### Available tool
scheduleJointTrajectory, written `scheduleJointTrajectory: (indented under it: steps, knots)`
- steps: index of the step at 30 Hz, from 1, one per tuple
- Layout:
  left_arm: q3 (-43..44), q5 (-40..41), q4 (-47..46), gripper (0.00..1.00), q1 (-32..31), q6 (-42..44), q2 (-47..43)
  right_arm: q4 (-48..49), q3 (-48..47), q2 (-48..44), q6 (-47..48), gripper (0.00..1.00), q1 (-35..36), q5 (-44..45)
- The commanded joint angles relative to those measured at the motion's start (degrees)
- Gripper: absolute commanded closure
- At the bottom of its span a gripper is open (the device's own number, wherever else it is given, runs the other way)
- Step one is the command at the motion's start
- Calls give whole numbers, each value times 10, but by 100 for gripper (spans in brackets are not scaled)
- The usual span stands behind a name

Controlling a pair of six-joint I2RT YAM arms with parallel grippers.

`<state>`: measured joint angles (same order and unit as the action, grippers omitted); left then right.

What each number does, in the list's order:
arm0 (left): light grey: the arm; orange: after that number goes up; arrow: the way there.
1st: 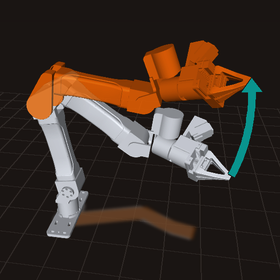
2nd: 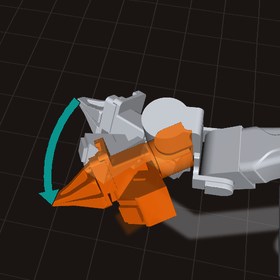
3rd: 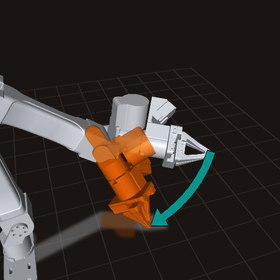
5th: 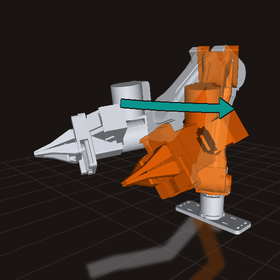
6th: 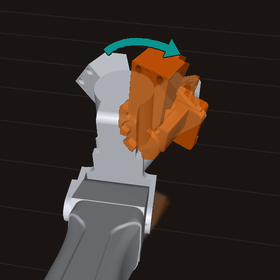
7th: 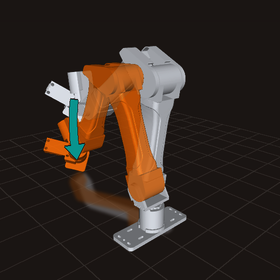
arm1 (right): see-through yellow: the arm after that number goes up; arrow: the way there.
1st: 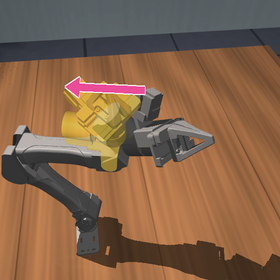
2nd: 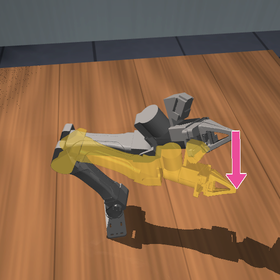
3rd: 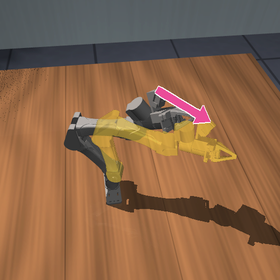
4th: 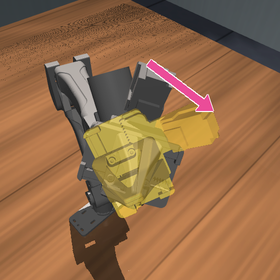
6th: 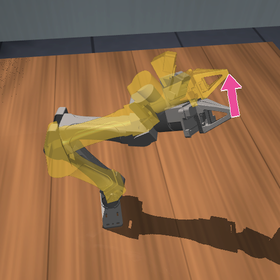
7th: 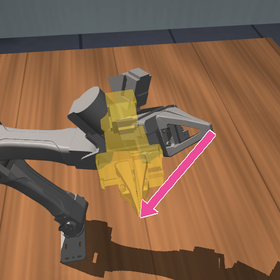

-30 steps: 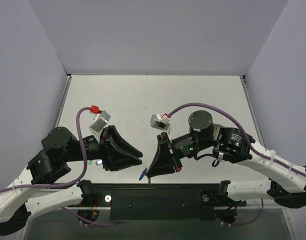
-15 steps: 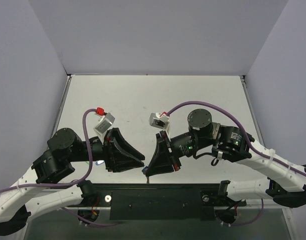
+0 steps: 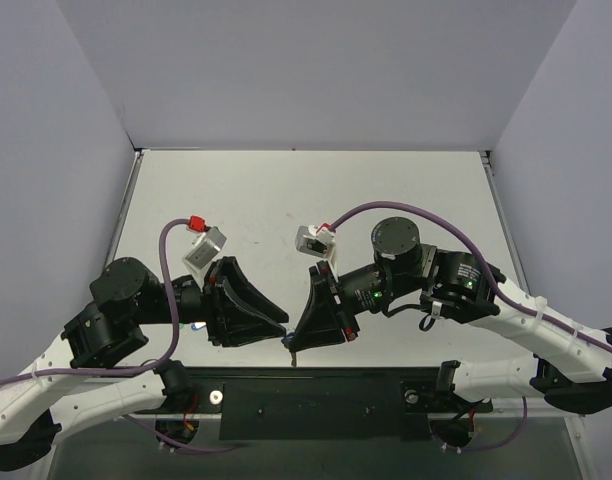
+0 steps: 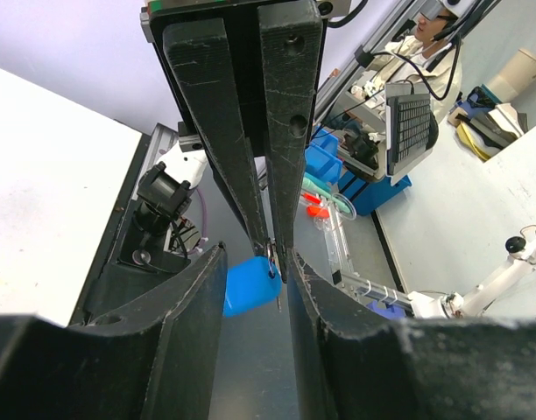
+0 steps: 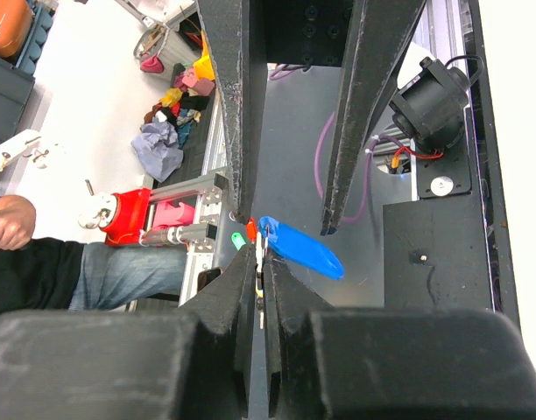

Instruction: Remove the keys from the keyring

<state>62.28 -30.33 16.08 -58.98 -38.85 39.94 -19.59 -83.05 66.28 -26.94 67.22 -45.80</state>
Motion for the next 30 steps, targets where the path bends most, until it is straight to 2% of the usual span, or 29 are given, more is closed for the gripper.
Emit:
scheduleJointTrajectory:
  steps: [1,11,16,18,21,26,28,30]
  knots:
    - [0,-10,-30,57,-6,-8,-2,13,-24,0,4,100,5,-1]
    - [-1,-10,-29,59,-12,-6,4,12,-26,6,5,100,5,0]
    - [-3,-7,-28,64,-17,-3,7,10,-29,9,7,100,5,-1]
    - [-3,-5,-29,68,-18,-3,7,10,-29,10,7,100,5,-1]
    - [-2,-4,-29,79,-19,-3,9,10,-30,10,7,100,5,0]
    - [-1,-3,-29,83,-23,-3,13,9,-28,10,7,100,5,-2]
    - [0,-2,-29,88,-23,-3,14,9,-28,10,7,100,5,-2]
    - [1,0,-27,98,-25,-1,16,9,-29,10,7,100,5,-2]
